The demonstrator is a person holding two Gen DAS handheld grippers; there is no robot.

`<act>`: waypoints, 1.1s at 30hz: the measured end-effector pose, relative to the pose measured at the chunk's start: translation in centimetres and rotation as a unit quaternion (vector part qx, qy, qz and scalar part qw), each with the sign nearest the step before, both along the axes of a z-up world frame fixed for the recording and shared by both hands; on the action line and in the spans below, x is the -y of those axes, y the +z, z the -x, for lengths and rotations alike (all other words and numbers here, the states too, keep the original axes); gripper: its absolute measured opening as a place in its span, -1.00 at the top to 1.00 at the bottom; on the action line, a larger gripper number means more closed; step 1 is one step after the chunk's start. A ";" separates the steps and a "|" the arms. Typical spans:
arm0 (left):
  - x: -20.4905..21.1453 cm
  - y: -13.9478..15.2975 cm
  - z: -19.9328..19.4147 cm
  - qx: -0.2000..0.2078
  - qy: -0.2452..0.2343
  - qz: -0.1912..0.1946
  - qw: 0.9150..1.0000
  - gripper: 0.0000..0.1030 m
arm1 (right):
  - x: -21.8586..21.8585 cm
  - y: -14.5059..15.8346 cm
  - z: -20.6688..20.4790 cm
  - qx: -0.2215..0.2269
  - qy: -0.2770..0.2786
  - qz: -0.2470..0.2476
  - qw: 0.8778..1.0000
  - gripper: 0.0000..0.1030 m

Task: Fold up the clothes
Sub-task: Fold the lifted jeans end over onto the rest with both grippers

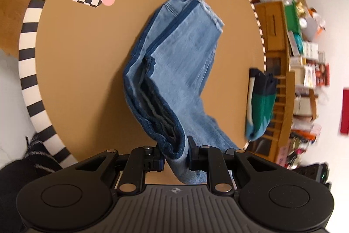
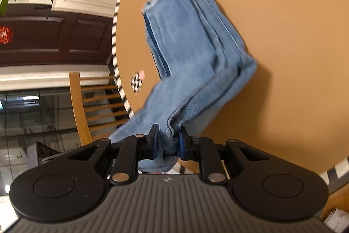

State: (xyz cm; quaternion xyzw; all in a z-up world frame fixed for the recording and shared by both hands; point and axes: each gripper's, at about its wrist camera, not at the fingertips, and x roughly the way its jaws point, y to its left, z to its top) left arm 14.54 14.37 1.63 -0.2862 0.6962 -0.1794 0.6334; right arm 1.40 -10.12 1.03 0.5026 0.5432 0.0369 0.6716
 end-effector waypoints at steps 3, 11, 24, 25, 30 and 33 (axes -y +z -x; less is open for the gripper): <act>1.7 -0.4 -3.0 -0.023 0.019 0.002 1.000 0.59 | 0.9 -0.1 -2.9 -0.005 -0.019 -0.001 1.000 0.63; 6.5 -2.0 -13.4 -0.026 0.066 -0.024 0.997 0.58 | 3.9 -3.0 -11.9 -0.015 -0.085 0.004 0.996 0.62; 11.4 -10.4 -23.7 -0.071 0.093 -0.058 0.992 0.42 | 7.1 -11.5 -20.5 -0.092 -0.159 0.004 0.983 0.57; 11.4 -10.7 -24.0 -0.076 0.092 -0.058 0.991 0.41 | 7.2 -11.7 -20.7 -0.093 -0.158 0.003 0.983 0.57; 10.7 -10.5 -24.9 -0.097 0.115 -0.025 0.988 -0.14 | 8.1 -11.7 -20.4 -0.084 -0.173 -0.027 0.981 0.13; 9.3 -8.9 -25.4 -0.084 0.144 0.022 0.986 -0.35 | 9.2 -8.8 -19.3 -0.037 -0.188 -0.006 0.982 -0.09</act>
